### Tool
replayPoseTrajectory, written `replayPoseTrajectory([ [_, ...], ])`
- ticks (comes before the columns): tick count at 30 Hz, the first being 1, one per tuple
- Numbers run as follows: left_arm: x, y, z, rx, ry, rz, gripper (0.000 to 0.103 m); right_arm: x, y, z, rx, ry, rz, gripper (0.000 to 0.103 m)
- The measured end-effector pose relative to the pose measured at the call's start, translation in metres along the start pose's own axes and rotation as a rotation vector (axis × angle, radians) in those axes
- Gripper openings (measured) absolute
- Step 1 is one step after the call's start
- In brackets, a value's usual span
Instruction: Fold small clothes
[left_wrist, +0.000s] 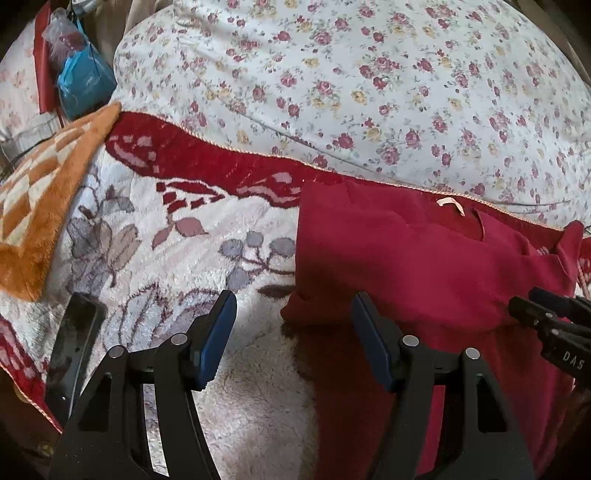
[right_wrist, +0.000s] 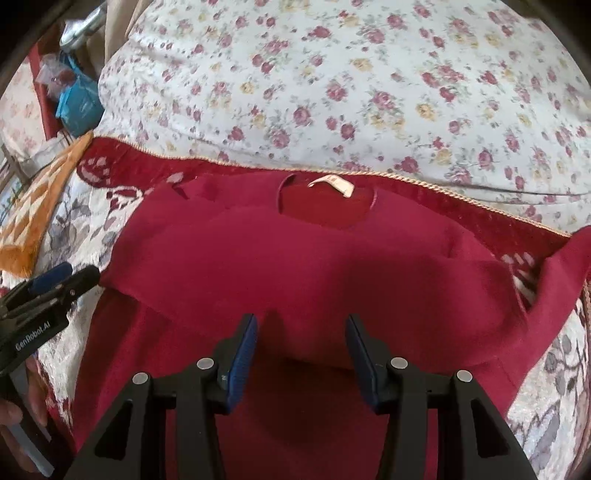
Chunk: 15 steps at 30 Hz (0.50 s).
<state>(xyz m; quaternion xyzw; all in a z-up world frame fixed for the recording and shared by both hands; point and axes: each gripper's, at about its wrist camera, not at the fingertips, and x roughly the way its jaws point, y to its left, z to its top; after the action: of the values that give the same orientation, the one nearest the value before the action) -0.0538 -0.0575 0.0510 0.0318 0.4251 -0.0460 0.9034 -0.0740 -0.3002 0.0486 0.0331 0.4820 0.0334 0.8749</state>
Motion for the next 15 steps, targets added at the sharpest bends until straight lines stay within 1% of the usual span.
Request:
replayPoseTrajectory([
  [4,-0.005,-0.002,0.002,0.008,-0.015,0.011,0.066,-0.002,-0.006,0.001,0.019,-0.002,-0.009,0.047],
  [12,-0.007,-0.006,0.002,0.017,-0.018,0.025,0.066,0.0,-0.014,0.0,0.034,0.006,-0.018,0.048],
  [15,-0.007,-0.005,0.002,0.011,-0.016,0.006,0.066,0.0,-0.017,0.001,0.039,0.003,-0.027,0.048],
])
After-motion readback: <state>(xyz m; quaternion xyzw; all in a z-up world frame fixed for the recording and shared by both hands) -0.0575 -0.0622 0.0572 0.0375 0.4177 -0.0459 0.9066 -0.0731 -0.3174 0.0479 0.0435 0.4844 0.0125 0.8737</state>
